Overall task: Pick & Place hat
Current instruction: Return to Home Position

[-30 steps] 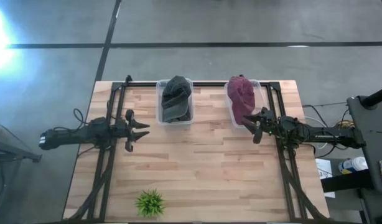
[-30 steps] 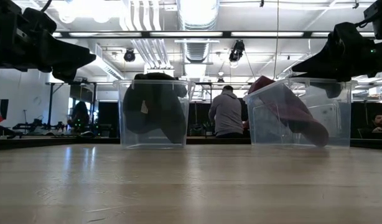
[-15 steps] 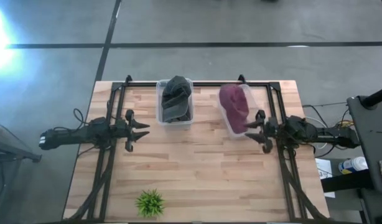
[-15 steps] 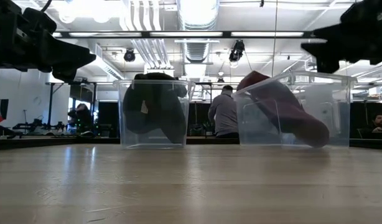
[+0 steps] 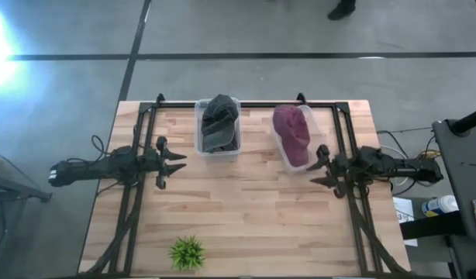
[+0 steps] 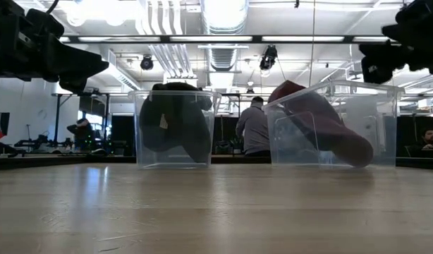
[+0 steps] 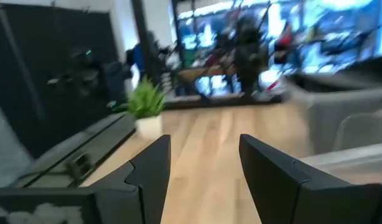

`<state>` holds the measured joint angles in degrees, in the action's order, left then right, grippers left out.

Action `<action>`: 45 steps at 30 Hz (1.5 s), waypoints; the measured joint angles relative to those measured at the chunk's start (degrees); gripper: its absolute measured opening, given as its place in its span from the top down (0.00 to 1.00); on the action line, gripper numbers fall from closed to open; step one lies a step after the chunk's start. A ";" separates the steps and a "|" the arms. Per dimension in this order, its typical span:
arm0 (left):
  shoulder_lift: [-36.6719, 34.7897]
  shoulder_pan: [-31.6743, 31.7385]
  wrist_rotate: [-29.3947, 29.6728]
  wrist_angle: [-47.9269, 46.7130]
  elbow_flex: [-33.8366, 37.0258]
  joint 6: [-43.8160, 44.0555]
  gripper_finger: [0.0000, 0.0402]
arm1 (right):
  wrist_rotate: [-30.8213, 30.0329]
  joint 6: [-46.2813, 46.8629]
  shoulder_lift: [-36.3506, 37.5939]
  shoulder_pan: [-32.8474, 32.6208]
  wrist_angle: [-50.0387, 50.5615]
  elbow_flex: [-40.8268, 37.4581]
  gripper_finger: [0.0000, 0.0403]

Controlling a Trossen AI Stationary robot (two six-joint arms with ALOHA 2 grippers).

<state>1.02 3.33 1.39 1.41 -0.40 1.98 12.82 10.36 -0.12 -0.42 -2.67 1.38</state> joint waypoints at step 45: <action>0.02 0.00 -0.16 -0.02 0.00 -0.02 0.68 | 0.11 9.12 -4.46 -12.33 2.71 0.10 0.54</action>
<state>1.04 3.34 1.23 1.39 -0.40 1.96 12.93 19.48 -4.58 -12.75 0.04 1.48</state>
